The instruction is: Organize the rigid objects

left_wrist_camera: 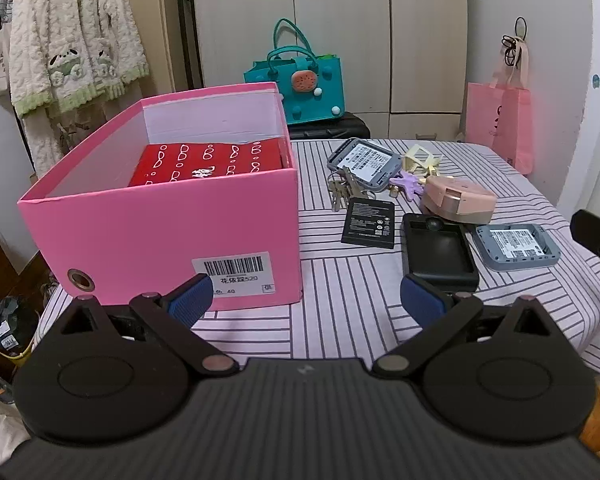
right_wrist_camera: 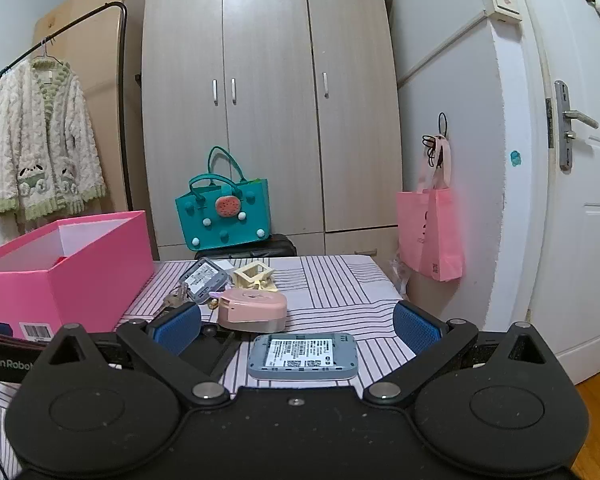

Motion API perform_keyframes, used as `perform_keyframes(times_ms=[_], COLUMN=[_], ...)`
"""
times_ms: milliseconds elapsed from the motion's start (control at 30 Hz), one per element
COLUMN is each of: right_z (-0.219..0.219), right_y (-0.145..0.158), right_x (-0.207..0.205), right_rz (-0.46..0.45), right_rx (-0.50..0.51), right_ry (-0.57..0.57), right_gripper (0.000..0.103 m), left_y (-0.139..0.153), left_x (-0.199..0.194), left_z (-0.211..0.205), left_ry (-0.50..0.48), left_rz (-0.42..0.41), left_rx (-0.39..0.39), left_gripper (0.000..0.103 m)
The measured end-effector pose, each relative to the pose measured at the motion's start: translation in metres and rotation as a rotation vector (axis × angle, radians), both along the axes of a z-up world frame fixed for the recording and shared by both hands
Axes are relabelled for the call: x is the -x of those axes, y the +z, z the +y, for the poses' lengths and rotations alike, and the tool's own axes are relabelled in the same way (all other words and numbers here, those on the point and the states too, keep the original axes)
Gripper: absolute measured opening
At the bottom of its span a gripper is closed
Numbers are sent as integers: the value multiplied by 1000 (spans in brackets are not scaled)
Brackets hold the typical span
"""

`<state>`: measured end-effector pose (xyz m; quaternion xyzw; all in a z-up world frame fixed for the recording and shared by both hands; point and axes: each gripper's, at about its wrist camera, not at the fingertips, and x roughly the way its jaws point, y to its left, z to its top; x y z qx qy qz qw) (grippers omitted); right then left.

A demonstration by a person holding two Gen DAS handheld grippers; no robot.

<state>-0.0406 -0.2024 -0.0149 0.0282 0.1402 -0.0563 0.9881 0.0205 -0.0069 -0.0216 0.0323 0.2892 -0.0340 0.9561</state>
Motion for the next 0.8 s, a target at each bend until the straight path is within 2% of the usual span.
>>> perform_keyframes(times_ms=[333,433,567,733,800], right_z=[-5,-6,-10,-18,-16], right_y=[-2,1,10,17,14], right_x=[-5,-7,-14,-35,-44], right_rz=[20,15,8,48,85], right_rx=[-13,-14,-19,-83,-89], right_ry=[-8,4,35,93,109], right_gripper=[103,103,103,103,103], left_y=[-2,3,23,55,68], left_x=[-1,-2,-7,-15,-24], left_z=[-1,2,16,44,58], left_ry=[-10,-40,-102,-120,-128], left_rz=[23,34,42,4,25], left_rx=[-11,-1,22,-48,-70], left_gripper=[100,100,100,100,100])
